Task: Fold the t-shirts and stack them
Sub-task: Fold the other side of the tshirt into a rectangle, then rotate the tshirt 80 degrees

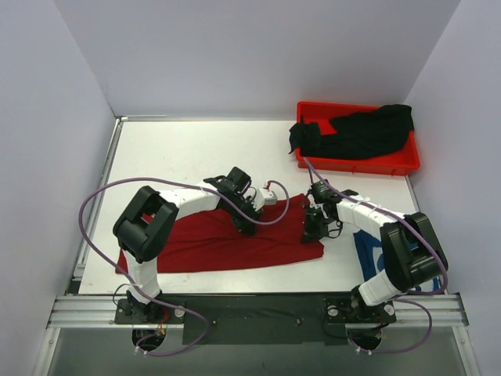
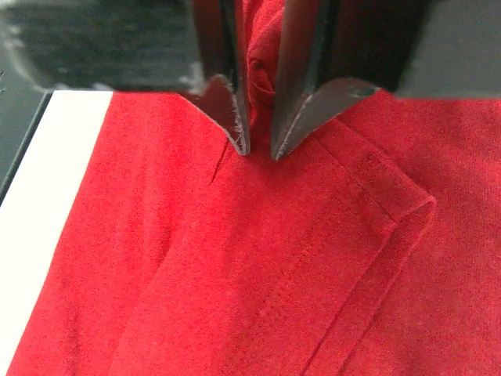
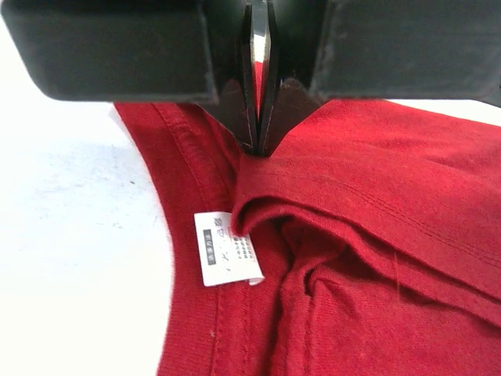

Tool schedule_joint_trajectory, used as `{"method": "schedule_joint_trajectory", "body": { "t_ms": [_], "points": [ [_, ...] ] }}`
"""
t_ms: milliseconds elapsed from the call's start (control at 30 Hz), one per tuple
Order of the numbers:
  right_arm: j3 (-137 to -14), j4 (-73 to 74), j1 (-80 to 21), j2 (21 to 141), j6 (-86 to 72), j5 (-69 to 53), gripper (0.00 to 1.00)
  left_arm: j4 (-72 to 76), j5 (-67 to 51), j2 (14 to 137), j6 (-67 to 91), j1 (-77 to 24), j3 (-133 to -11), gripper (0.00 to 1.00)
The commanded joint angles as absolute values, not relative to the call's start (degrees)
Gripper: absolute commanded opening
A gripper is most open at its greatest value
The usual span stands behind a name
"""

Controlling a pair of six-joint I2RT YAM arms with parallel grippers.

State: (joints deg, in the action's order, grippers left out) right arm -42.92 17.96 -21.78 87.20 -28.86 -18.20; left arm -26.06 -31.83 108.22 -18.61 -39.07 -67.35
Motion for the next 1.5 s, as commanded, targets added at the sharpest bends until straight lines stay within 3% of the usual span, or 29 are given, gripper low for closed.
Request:
{"method": "schedule_joint_trajectory", "body": {
  "t_ms": [0, 67, 233, 333, 467, 633, 767, 1000, 1233, 1333, 1467],
  "points": [
    [-44.9, 25.2, -21.2, 83.7, -26.8, -13.3, 0.00, -30.4, -29.9, 104.7, -23.4, -38.9, -70.6, 0.36],
    [-47.1, 28.6, -21.2, 81.5, -26.2, -11.7, 0.00, -34.2, -35.8, 102.3, -24.9, -38.5, -72.9, 0.45],
    [-53.6, 41.6, -26.5, 78.7, -26.1, -0.2, 0.00, -42.4, -42.6, 97.9, -26.5, -30.2, -75.5, 0.48],
    [-50.7, 42.7, -27.4, 78.8, -28.3, -3.1, 0.00, -41.6, -39.6, 94.5, -25.8, -20.8, -72.3, 0.37],
    [-47.0, 41.9, -28.4, 78.9, -29.8, -3.4, 0.00, -40.6, -31.8, 92.8, -30.4, -5.8, -68.1, 0.29],
    [-46.4, 37.9, -28.1, 84.8, -28.4, -7.2, 0.00, -36.0, -19.9, 94.7, -37.5, 9.3, -63.8, 0.27],
    [-51.1, 37.1, -27.3, 94.0, -25.8, -7.2, 0.00, -33.2, -12.2, 96.0, -44.7, 12.0, -59.3, 0.27],
    [-70.5, 38.4, -20.5, 110.4, -20.8, -4.4, 0.00, -32.8, -7.0, 89.5, -53.9, 12.4, -47.5, 0.26],
    [-110.6, 52.7, -21.2, 135.9, -16.1, -4.6, 0.00, -47.2, -6.7, 82.5, -62.3, 12.4, -43.0, 0.26],
    [-124.3, 54.3, -19.8, 140.1, -17.2, -3.3, 0.00, -58.5, -7.6, 78.9, -65.8, 12.4, -42.6, 0.27],
    [-131.6, 54.0, -18.9, 139.8, -18.2, -4.1, 0.00, -68.3, -6.9, 77.6, -67.8, 12.5, -46.6, 0.29]
  ]
}}
